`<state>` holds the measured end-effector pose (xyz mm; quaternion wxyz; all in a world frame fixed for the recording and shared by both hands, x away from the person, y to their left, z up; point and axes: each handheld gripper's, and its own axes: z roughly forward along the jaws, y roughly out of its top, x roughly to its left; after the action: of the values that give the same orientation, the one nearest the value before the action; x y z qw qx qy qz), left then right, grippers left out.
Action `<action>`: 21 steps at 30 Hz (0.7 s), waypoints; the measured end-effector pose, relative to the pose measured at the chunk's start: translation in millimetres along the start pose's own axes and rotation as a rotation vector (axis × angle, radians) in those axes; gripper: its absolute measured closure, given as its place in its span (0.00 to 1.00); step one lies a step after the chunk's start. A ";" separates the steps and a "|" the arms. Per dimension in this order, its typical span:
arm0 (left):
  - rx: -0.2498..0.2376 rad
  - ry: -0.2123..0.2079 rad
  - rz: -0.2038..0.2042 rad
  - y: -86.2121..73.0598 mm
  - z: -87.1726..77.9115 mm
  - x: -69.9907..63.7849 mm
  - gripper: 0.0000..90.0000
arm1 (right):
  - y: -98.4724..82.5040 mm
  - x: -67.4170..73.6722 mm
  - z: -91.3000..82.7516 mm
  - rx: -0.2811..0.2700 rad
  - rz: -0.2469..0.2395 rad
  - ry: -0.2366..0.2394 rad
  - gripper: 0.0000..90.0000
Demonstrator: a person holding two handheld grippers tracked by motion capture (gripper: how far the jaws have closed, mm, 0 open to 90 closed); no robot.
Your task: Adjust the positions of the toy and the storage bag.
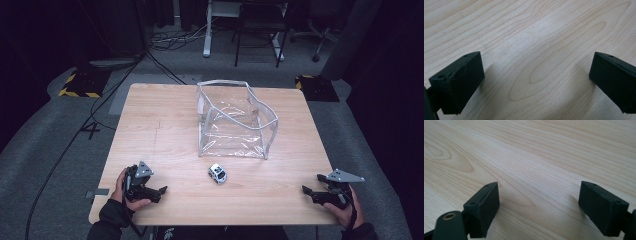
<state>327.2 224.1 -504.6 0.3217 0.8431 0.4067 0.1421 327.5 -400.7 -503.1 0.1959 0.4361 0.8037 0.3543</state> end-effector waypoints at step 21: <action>0.000 0.002 0.000 0.0 -0.1 -0.1 0.00 | 9.4 17.3 9.6 0.004 -0.076 0.072 0.19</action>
<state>327.1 224.1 -504.5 0.3213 0.8430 0.4070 0.1428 329.4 -378.8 -502.7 0.1789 0.3928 0.8269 0.3604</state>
